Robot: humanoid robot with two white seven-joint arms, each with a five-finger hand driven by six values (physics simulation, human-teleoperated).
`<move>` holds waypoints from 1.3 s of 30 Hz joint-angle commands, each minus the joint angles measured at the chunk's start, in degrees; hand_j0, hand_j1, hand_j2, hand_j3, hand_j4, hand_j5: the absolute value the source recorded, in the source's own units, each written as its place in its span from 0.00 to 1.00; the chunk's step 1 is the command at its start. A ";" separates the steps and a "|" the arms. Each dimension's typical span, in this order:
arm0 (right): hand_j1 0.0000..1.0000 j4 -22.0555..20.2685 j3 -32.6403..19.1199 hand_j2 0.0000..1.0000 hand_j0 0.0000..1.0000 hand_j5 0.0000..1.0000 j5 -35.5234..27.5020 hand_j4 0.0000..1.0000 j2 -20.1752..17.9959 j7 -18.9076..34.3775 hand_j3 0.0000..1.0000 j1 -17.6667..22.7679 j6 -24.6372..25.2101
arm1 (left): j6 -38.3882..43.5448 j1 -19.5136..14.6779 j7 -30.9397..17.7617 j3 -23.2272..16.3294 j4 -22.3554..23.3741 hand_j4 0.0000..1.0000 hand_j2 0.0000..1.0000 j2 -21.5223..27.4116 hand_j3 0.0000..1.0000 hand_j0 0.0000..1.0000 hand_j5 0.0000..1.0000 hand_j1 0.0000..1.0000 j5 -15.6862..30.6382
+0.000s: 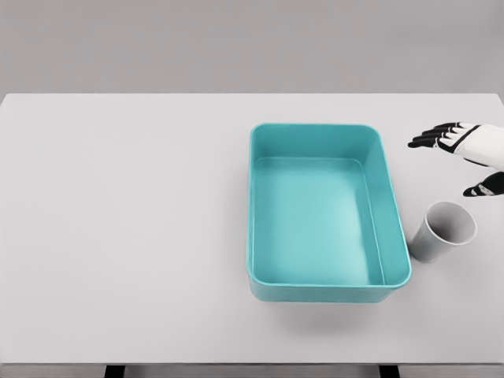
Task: Put the paper cup into the basket with your right arm
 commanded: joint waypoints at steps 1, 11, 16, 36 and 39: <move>1.00 -0.16 -0.23 1.00 1.00 1.00 -0.34 1.00 -0.03 0.06 1.00 0.00 0.14 | 0.00 0.00 -0.01 0.00 0.01 1.00 1.00 0.00 1.00 1.00 1.00 1.00 0.01; 1.00 11.61 -5.60 1.00 1.00 1.00 -32.77 1.00 -1.70 5.18 1.00 0.26 0.14 | 0.00 0.00 -0.01 0.00 0.01 1.00 1.00 0.00 1.00 1.00 1.00 1.00 0.01; 1.00 17.07 -4.72 1.00 1.00 1.00 -41.92 1.00 -2.67 5.18 1.00 4.47 2.62 | 0.00 0.00 -0.01 0.00 0.01 1.00 1.00 0.00 1.00 1.00 1.00 1.00 0.01; 1.00 16.19 2.75 1.00 1.00 1.00 -41.83 1.00 0.49 5.18 1.00 16.08 2.27 | 0.00 0.00 -0.01 0.00 0.01 1.00 1.00 0.00 1.00 1.00 1.00 1.00 0.01; 1.00 16.45 3.46 1.00 1.00 1.00 -41.83 1.00 1.20 5.18 1.00 16.08 2.27 | 0.00 0.00 -0.01 0.00 0.01 1.00 1.00 0.00 1.00 1.00 1.00 1.00 0.01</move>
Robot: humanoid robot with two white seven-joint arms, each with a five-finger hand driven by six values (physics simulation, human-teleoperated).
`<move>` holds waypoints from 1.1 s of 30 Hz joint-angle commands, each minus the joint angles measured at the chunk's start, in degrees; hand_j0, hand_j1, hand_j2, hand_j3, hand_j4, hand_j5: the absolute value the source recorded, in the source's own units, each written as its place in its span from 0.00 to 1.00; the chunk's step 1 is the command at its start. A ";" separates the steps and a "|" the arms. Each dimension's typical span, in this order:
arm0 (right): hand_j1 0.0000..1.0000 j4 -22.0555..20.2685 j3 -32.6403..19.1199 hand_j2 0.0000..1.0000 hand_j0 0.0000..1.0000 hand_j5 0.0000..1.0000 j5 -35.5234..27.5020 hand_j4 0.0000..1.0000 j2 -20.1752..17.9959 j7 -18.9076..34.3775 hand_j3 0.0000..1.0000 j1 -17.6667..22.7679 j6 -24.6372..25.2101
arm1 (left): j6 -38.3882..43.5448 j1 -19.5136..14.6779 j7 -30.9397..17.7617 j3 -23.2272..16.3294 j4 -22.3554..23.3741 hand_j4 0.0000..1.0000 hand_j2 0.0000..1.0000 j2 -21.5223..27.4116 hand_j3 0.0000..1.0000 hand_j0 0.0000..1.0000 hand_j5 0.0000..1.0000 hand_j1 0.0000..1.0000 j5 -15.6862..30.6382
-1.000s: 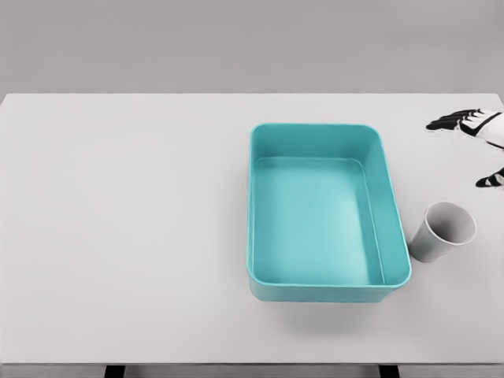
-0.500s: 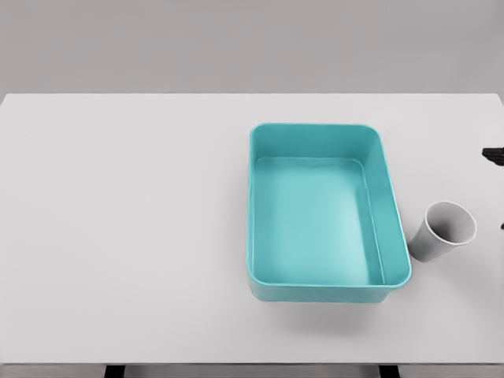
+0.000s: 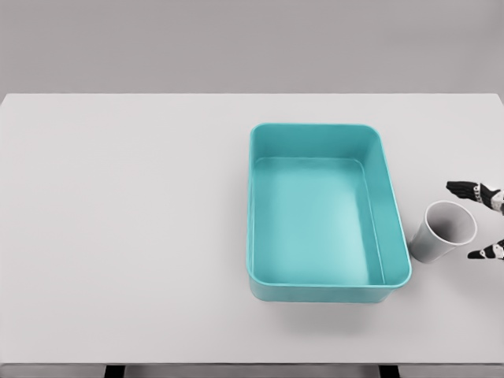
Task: Put the paper cup into the basket with your right arm
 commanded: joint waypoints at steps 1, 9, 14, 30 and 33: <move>1.00 0.16 0.82 1.00 1.00 1.00 -0.45 1.00 0.68 -0.01 1.00 0.00 0.10 | 0.00 0.00 -0.01 0.00 0.01 1.00 1.00 0.00 1.00 1.00 1.00 1.00 0.01; 1.00 0.16 1.43 1.00 1.00 1.00 -0.45 1.00 3.05 -0.01 1.00 -0.70 0.54 | 0.00 0.00 -0.01 0.00 0.01 1.00 1.00 0.00 1.00 1.00 1.00 1.00 0.01; 1.00 -0.02 1.52 1.00 1.00 1.00 -0.45 1.00 3.32 -0.01 1.00 -0.88 0.54 | 0.00 0.00 -0.01 0.00 0.01 1.00 1.00 0.00 1.00 1.00 1.00 1.00 0.01; 1.00 -1.42 1.96 1.00 1.00 1.00 -0.45 1.00 3.32 -0.01 1.00 -1.05 0.54 | 0.00 0.00 -0.01 0.00 0.01 1.00 1.00 0.00 1.00 1.00 1.00 1.00 0.01; 1.00 -1.60 1.96 1.00 1.00 1.00 -0.45 1.00 3.32 -0.01 1.00 -1.05 0.54 | 0.00 0.00 -0.01 0.00 0.01 1.00 1.00 0.00 1.00 1.00 1.00 1.00 0.01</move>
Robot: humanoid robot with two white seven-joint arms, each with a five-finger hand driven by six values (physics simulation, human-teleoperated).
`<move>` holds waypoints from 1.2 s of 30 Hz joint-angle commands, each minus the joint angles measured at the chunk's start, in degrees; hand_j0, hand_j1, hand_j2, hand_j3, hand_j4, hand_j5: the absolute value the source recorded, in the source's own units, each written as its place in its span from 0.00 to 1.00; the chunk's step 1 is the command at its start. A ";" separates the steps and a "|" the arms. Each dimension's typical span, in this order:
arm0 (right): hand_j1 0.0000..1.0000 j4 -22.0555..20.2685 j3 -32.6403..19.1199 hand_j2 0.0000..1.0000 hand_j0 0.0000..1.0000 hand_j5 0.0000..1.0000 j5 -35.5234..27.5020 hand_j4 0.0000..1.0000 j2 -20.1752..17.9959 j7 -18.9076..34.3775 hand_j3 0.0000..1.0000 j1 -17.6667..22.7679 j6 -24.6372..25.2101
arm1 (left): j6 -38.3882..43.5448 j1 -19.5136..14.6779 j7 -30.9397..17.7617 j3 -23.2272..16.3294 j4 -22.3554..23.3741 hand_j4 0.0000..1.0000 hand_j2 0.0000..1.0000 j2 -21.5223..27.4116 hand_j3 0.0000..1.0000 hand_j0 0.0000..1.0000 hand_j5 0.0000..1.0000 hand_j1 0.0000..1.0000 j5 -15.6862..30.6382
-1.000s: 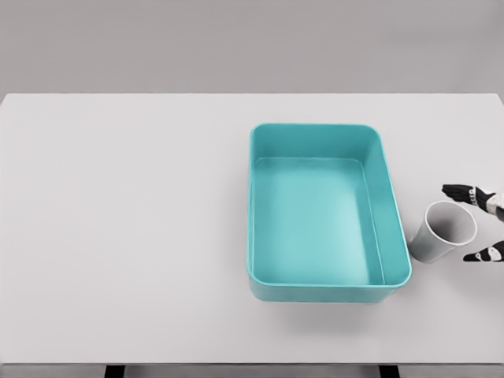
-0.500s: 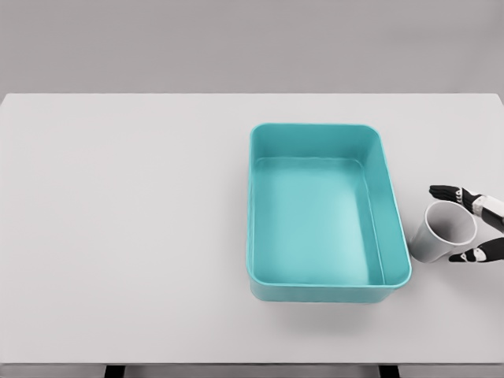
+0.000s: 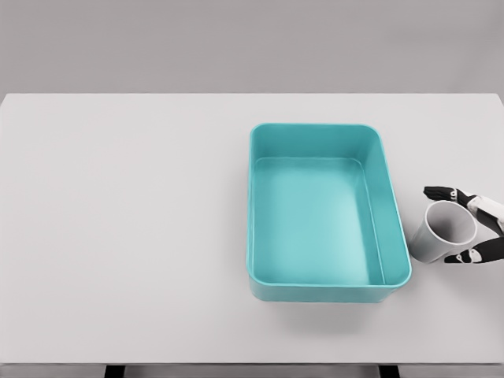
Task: Put the paper cup into the basket with your right arm
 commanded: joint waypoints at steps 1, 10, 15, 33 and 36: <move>1.00 -0.54 -0.03 1.00 1.00 1.00 -0.44 1.00 -0.12 -0.01 1.00 0.00 0.13 | 0.00 0.00 -0.01 0.00 0.01 1.00 1.00 0.00 1.00 1.00 1.00 1.00 0.01; 1.00 -0.63 -0.03 1.00 1.00 1.00 -0.44 1.00 -0.03 -0.01 1.00 0.00 0.04 | 0.00 0.00 -0.01 0.00 0.01 1.00 1.00 0.00 1.00 1.00 1.00 1.00 0.01; 1.00 -1.42 -0.03 1.00 1.00 1.00 -0.44 1.00 0.06 -0.01 1.00 -0.09 0.13 | 0.00 0.00 -0.01 0.00 0.01 1.00 1.00 0.00 1.00 1.00 1.00 1.00 0.01; 1.00 -2.65 0.85 1.00 1.00 1.00 -0.44 1.00 0.67 -0.01 1.00 -0.09 0.21 | 0.00 0.00 -0.01 0.00 0.01 1.00 1.00 0.00 1.00 1.00 1.00 1.00 0.01; 1.00 -2.65 0.85 1.00 1.00 1.00 -0.44 1.00 0.59 -0.01 1.00 -0.09 0.21 | 0.00 0.00 -0.01 0.00 0.01 1.00 1.00 0.00 1.00 1.00 1.00 1.00 0.01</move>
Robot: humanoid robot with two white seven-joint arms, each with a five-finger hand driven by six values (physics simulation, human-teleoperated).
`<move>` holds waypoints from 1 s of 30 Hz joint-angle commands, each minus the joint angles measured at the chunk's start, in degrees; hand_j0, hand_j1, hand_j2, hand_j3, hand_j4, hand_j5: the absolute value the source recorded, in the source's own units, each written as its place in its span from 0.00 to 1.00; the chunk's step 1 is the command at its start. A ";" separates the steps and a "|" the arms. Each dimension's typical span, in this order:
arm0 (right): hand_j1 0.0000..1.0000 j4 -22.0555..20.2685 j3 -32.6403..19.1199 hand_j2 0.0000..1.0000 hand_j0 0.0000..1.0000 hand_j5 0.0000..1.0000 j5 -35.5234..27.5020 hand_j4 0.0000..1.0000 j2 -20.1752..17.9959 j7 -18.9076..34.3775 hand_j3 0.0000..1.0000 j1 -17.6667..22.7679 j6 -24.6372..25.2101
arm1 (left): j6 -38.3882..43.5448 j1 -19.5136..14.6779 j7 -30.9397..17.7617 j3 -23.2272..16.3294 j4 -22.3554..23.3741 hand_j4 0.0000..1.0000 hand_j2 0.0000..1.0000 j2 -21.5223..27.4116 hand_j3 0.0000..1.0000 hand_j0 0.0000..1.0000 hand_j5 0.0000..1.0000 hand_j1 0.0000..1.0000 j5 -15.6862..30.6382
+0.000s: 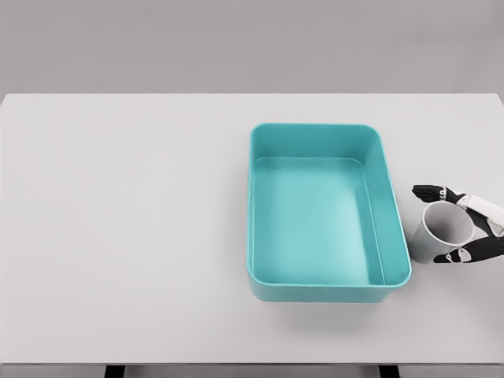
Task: Put the paper cup into the basket with your right arm
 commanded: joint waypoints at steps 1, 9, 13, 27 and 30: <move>1.00 -0.03 0.19 1.00 1.00 1.00 0.63 1.00 -0.07 -0.01 1.00 0.00 -0.22 | 0.00 0.00 -0.01 -0.01 0.01 1.00 1.00 0.00 1.00 1.00 1.00 1.00 0.01; 0.77 -0.03 0.10 0.77 0.77 0.77 0.80 0.77 -0.07 -0.01 0.77 -0.09 -0.22 | 0.00 0.00 -0.01 -0.01 0.01 1.00 1.00 0.00 1.00 1.00 1.00 1.00 0.01; 0.77 -0.03 -0.43 0.77 0.77 0.77 0.98 0.77 -0.24 -0.01 0.77 -0.09 -0.83 | 0.00 0.00 -0.01 -0.01 0.01 1.00 1.00 0.00 1.00 1.00 1.00 1.00 0.01; 0.70 -2.05 -4.38 0.70 0.70 0.70 0.80 0.70 -0.33 -0.01 0.70 -0.09 -1.01 | 0.00 0.00 -0.01 -0.01 0.01 1.00 1.00 0.00 1.00 1.00 1.00 1.00 0.01; 0.69 -2.93 -6.14 0.69 0.69 0.69 0.71 0.69 -0.33 -0.01 0.69 -0.09 -1.10 | 0.00 0.00 -0.01 -0.01 0.01 1.00 1.00 0.00 1.00 1.00 1.00 1.00 0.01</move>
